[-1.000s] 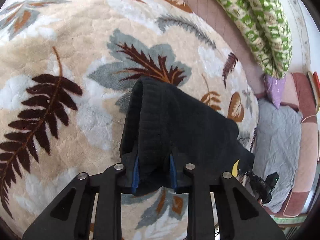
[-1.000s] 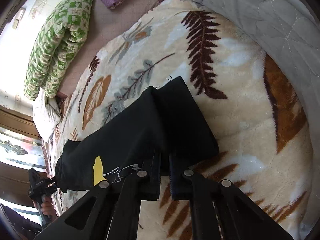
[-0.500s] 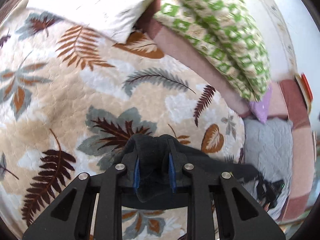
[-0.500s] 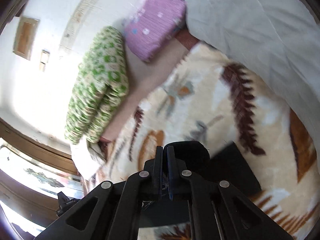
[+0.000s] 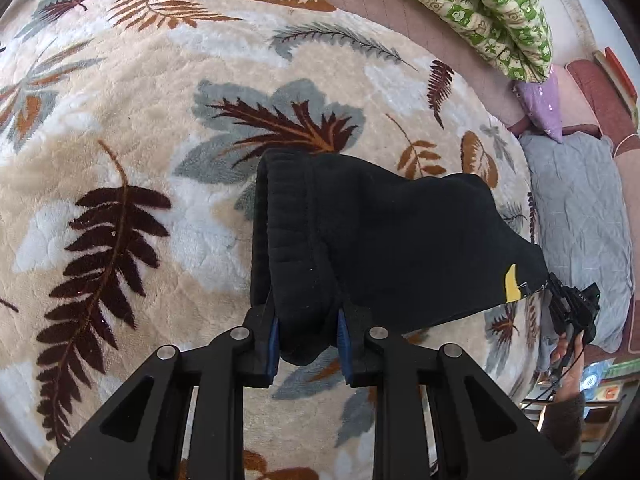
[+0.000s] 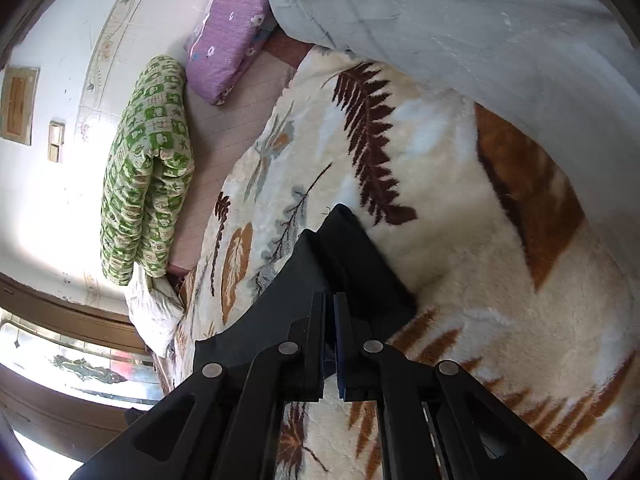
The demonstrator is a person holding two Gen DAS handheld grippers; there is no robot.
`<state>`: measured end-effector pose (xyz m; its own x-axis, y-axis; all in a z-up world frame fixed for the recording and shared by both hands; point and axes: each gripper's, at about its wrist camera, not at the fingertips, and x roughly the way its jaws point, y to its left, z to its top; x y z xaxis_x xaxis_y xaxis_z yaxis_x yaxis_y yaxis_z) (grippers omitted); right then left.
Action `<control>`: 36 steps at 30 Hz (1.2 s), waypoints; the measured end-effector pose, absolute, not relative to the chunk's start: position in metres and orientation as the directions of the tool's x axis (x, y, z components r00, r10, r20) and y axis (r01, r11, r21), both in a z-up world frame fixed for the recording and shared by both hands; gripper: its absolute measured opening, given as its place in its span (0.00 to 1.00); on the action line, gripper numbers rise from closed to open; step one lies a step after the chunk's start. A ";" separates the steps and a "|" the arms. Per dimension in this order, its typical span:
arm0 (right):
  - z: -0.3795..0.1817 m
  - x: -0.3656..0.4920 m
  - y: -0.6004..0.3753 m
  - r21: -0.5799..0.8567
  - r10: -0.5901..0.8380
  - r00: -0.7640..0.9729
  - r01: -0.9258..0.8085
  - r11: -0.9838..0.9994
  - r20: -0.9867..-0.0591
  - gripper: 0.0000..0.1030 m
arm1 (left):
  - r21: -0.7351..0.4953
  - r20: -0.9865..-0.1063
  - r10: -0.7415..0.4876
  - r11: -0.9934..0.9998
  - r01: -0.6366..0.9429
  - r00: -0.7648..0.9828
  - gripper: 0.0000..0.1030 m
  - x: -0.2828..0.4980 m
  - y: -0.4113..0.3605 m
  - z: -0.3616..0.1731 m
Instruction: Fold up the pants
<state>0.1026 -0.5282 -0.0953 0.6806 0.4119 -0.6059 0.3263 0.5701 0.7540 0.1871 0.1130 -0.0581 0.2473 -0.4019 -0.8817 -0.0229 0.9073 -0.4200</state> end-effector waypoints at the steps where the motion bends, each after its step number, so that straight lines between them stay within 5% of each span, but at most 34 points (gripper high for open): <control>1: -0.093 0.100 -0.531 0.767 0.410 0.698 0.319 0.557 -0.587 0.03 | -0.419 -0.880 -0.403 0.908 -0.013 0.250 0.20 0.186 0.112 -0.056; 4: -0.085 0.095 -0.535 0.793 0.415 0.727 0.290 0.536 -0.547 0.02 | -0.386 -0.895 -0.381 0.922 0.023 0.232 0.20 0.183 0.109 -0.060; 9: -0.093 0.094 -0.544 0.701 0.346 0.663 0.392 0.596 -0.665 0.02 | -0.403 -0.890 -0.394 0.915 0.011 0.229 0.24 0.176 0.112 -0.062; 13: -0.073 0.095 -0.535 0.689 0.352 0.673 0.329 0.646 -0.651 0.06 | -0.425 -0.875 -0.408 0.905 -0.007 0.261 0.33 0.172 0.125 -0.052; 17: -0.061 0.118 -0.516 0.599 0.322 0.626 0.298 0.744 -0.711 0.36 | -0.451 -0.871 -0.429 0.891 -0.046 0.240 0.38 0.173 0.135 -0.056; 25: -0.088 0.155 -0.486 0.453 0.264 0.499 0.305 0.838 -0.825 0.35 | -0.459 -0.868 -0.432 0.886 -0.061 0.244 0.38 0.173 0.136 -0.055; 26: -0.088 0.155 -0.482 0.423 0.247 0.495 0.284 0.861 -0.833 0.31 | -0.459 -0.868 -0.432 0.886 -0.062 0.246 0.38 0.173 0.137 -0.054; 28: -0.086 0.153 -0.477 0.376 0.218 0.493 0.249 0.892 -0.843 0.05 | -0.461 -0.866 -0.433 0.885 -0.066 0.252 0.38 0.174 0.139 -0.052; 36: -0.089 0.125 -0.509 0.450 0.241 0.527 0.314 0.836 -0.815 0.06 | -0.475 -0.853 -0.417 0.869 -0.136 0.314 0.38 0.180 0.166 -0.039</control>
<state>0.1253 -0.5086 -0.0893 0.5272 0.2406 -0.8150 0.3135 0.8364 0.4497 0.1802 0.1662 -0.0395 0.3143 -0.4168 -0.8529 -0.1357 0.8695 -0.4749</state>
